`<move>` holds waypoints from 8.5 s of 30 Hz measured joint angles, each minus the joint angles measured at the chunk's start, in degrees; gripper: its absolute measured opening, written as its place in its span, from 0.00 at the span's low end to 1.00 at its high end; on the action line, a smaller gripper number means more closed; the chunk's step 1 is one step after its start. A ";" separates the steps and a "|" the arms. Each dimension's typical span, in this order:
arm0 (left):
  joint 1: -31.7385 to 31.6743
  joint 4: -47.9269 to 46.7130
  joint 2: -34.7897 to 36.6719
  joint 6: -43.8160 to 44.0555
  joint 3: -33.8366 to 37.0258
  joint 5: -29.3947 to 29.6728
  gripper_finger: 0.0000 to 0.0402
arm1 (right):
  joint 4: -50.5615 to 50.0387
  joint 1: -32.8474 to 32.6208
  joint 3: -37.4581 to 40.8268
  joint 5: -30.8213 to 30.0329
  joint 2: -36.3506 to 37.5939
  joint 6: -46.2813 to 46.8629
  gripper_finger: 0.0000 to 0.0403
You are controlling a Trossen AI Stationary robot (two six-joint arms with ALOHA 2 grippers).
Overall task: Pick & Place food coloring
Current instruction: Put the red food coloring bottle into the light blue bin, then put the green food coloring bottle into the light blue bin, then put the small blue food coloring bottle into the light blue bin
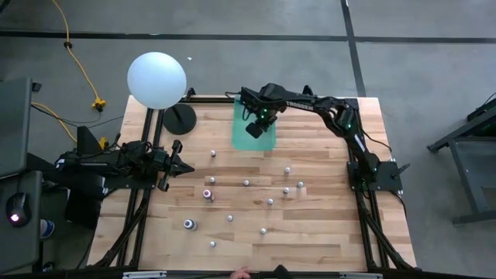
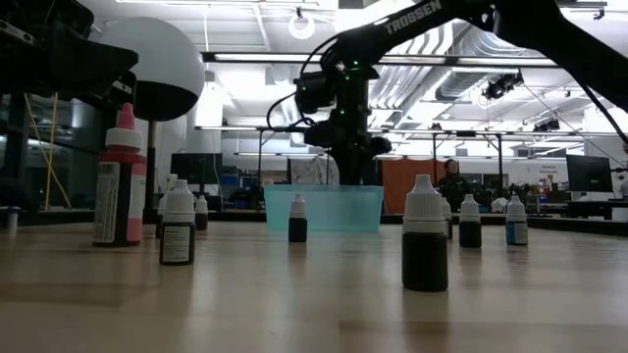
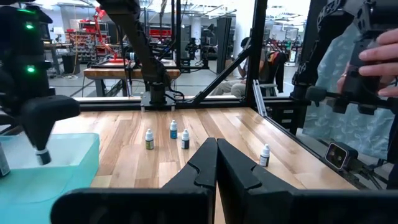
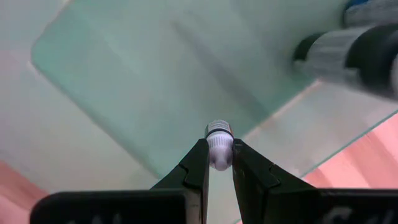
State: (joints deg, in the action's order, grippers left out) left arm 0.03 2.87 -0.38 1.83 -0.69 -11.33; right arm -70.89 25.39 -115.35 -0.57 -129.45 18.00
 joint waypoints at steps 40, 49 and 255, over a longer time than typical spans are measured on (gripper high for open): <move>0.00 0.00 0.00 0.00 0.00 -0.01 0.00 | 8.96 -3.69 10.38 2.48 4.14 2.33 0.35; 0.00 0.00 -0.02 0.02 0.00 -0.02 0.00 | 7.36 -3.69 10.36 -0.43 10.21 1.44 0.41; 0.00 0.00 0.00 0.00 0.00 0.00 0.00 | 21.74 -6.36 13.92 -2.19 3.42 -1.54 0.36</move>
State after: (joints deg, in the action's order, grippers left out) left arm 0.03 2.87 -0.38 1.83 -0.69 -11.33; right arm -49.15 19.03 -101.43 -2.76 -126.03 16.46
